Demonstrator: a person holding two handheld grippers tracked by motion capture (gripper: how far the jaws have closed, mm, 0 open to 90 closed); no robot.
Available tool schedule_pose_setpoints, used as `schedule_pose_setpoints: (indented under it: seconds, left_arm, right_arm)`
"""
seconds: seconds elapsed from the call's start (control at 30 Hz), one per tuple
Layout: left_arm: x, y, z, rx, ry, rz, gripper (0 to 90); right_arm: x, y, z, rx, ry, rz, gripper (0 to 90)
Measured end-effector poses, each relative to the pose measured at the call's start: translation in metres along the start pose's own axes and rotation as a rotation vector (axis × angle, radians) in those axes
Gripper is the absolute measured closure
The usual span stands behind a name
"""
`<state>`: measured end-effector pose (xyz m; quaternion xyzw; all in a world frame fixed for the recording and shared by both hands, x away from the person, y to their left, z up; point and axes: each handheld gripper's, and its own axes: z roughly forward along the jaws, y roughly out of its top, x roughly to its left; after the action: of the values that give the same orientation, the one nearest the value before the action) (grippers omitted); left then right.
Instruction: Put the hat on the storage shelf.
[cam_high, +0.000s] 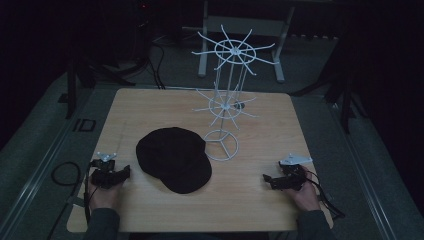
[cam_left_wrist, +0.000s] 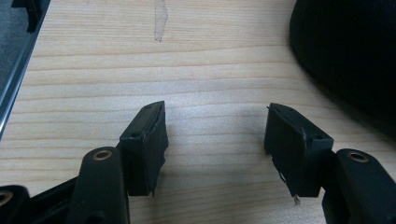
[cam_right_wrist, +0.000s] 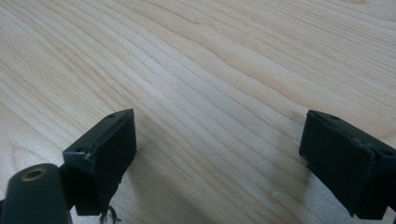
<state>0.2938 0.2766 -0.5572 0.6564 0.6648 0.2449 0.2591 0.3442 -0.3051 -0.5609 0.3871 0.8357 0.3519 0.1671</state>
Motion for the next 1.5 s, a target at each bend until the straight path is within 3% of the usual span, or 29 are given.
schedule_pose_setpoints:
  seconds: [0.23,0.63,0.73,0.77,0.97,1.07,1.5]
  left_arm:
    - [0.001,-0.002,-0.002,-0.001,-0.008,-0.007,40.7]
    - [-0.004,-0.001,-0.003,0.021,0.016,-0.016,41.0]
    - [-0.003,-0.001,-0.005,0.021,-0.016,-0.017,45.3]
    - [-0.001,-0.001,-0.006,0.024,-0.061,-0.02,45.3]
    - [-0.003,0.0,-0.01,0.045,-0.072,-0.024,45.7]
    - [-0.004,0.002,-0.017,0.026,-0.077,-0.023,49.1]
    - [-0.006,0.006,-0.031,0.01,-0.157,-0.035,44.3]
  right_arm:
    - [0.001,-0.001,-0.001,-0.001,-0.01,0.009,11.7]
    - [0.002,-0.001,-0.002,-0.004,-0.017,0.014,13.3]
    - [0.003,-0.001,-0.002,-0.004,-0.019,0.016,13.4]
    - [0.003,-0.001,-0.002,-0.004,-0.02,0.016,13.4]
    - [0.003,-0.001,-0.001,-0.005,-0.021,0.02,13.4]
    - [0.003,-0.001,-0.001,-0.005,-0.022,0.02,13.4]
    - [0.003,-0.001,-0.001,-0.007,-0.025,0.021,13.4]
